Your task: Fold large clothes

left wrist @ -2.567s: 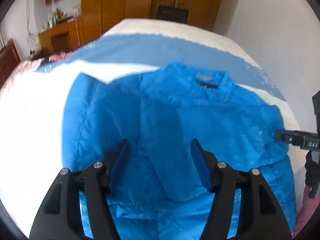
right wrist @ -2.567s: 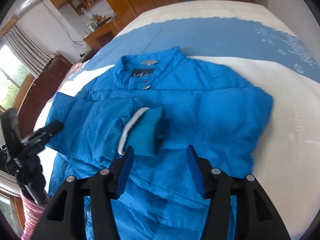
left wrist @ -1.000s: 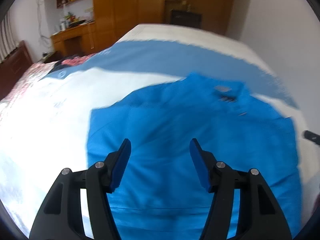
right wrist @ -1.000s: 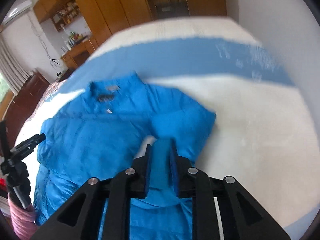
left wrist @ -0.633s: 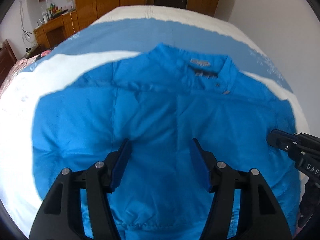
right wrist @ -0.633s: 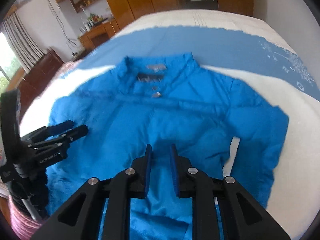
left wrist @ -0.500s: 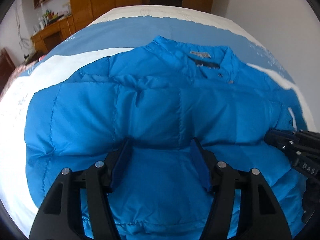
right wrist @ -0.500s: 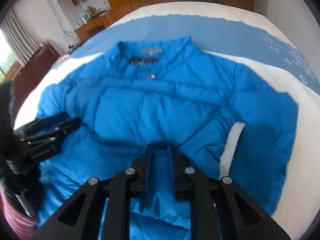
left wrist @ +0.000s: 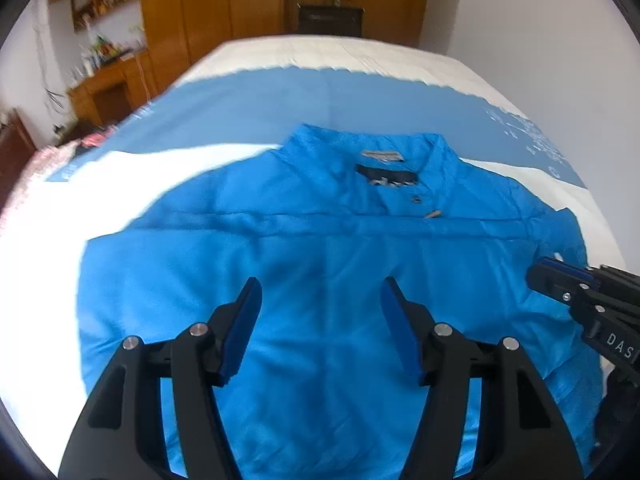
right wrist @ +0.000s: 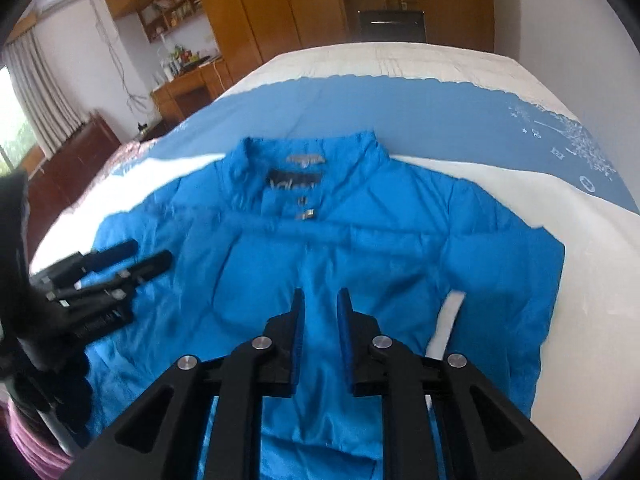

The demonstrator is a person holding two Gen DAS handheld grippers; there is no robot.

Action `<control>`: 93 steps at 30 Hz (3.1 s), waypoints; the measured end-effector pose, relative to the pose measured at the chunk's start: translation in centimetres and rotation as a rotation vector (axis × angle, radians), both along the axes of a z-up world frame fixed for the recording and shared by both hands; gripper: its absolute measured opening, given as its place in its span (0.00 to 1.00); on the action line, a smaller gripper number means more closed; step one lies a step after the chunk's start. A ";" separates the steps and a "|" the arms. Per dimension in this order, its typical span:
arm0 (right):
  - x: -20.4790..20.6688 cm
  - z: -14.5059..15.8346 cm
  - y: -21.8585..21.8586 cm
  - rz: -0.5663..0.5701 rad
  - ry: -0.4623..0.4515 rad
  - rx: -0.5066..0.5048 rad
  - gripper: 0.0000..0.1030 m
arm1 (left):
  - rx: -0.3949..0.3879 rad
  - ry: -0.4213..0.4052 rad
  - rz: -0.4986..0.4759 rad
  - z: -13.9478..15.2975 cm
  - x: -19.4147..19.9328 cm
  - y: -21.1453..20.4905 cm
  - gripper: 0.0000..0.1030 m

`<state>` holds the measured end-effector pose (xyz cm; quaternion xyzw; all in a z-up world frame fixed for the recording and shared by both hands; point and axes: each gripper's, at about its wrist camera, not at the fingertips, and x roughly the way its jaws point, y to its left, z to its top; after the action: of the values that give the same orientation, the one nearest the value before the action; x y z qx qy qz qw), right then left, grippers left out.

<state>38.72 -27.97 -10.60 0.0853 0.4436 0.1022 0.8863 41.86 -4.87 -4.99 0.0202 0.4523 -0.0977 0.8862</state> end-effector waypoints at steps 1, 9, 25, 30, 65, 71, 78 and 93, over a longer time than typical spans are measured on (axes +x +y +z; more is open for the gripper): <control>0.5 -0.3 -0.1 -0.010 0.005 -0.003 0.16 | 0.003 0.020 0.002 -0.6 0.8 -0.3 0.59; 1.5 -4.6 0.5 -0.003 0.054 -0.090 0.14 | 0.023 0.052 -0.008 -4.2 2.1 -0.8 0.61; -1.4 -4.5 1.4 0.027 0.040 -0.101 0.16 | 0.056 0.028 -0.001 -4.3 -2.6 -0.3 0.63; -1.8 -3.5 -0.8 0.040 0.066 0.062 0.18 | 0.024 0.062 0.022 -3.3 -2.8 0.6 0.61; -34.7 -5.5 -9.8 0.069 0.077 0.177 0.58 | -0.194 0.152 0.282 -4.5 -34.0 18.7 0.82; -35.6 -5.8 -9.4 0.096 0.096 0.232 0.59 | -0.256 0.155 0.251 -4.5 -34.5 18.3 0.83; -35.6 -6.7 -8.2 0.163 0.091 0.292 0.52 | -0.275 0.149 0.225 -4.7 -34.6 16.9 0.66; -37.9 -5.1 -8.7 0.244 0.026 0.321 0.10 | -0.351 0.088 0.224 -2.7 -37.8 17.9 0.11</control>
<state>0.81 -36.65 -15.69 0.1724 0.4400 0.2769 0.8366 4.08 13.02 -7.66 -0.1890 0.4662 -0.0767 0.8608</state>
